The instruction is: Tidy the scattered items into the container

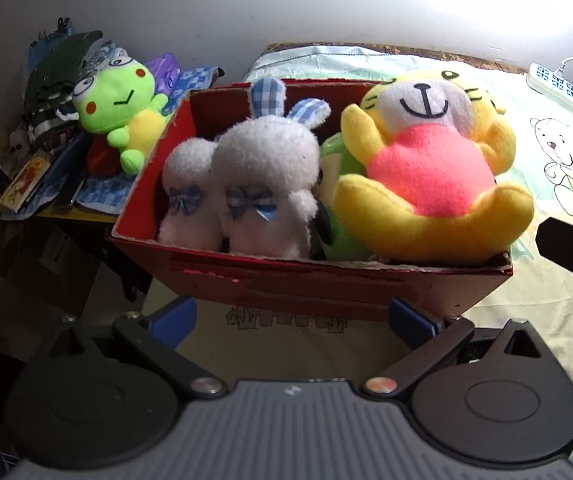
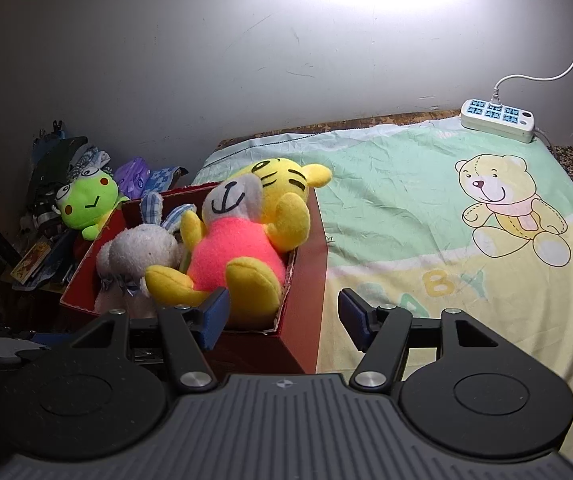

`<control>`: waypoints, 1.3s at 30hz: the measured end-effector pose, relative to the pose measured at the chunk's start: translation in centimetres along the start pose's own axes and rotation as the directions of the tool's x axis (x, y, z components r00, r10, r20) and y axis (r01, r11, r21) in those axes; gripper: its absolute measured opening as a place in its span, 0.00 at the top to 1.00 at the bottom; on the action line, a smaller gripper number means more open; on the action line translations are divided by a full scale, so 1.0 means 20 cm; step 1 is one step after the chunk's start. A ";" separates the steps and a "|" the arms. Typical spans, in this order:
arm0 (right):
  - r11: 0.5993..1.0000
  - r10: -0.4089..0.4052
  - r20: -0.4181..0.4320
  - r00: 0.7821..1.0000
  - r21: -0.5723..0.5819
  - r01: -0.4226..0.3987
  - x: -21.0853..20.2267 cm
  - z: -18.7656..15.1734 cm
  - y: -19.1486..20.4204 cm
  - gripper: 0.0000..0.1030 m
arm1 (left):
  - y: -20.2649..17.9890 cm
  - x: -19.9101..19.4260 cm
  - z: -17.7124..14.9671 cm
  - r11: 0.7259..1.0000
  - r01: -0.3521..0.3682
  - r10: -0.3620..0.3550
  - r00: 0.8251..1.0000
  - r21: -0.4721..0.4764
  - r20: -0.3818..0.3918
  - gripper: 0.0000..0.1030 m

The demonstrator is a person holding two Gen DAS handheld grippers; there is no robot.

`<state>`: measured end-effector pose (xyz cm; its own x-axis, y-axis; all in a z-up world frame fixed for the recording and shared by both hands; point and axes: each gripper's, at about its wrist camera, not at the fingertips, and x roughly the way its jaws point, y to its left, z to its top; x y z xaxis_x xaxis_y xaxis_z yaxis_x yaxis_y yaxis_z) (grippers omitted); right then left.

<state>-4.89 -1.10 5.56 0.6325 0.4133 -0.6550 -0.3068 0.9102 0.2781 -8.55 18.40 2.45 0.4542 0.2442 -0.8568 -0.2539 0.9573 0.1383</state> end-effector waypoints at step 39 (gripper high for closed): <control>0.904 -0.325 -0.144 0.935 0.242 0.351 0.12 -0.25 -0.05 0.34 | 0.03 0.24 -0.12 0.939 0.196 -0.172 0.979 0.282 -0.107 0.01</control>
<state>-6.69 -1.06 0.18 0.5884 0.0872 -0.8038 0.1170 0.9745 0.1914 -8.49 19.70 -2.78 0.3974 0.0576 -0.9158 0.0910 0.9906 0.1018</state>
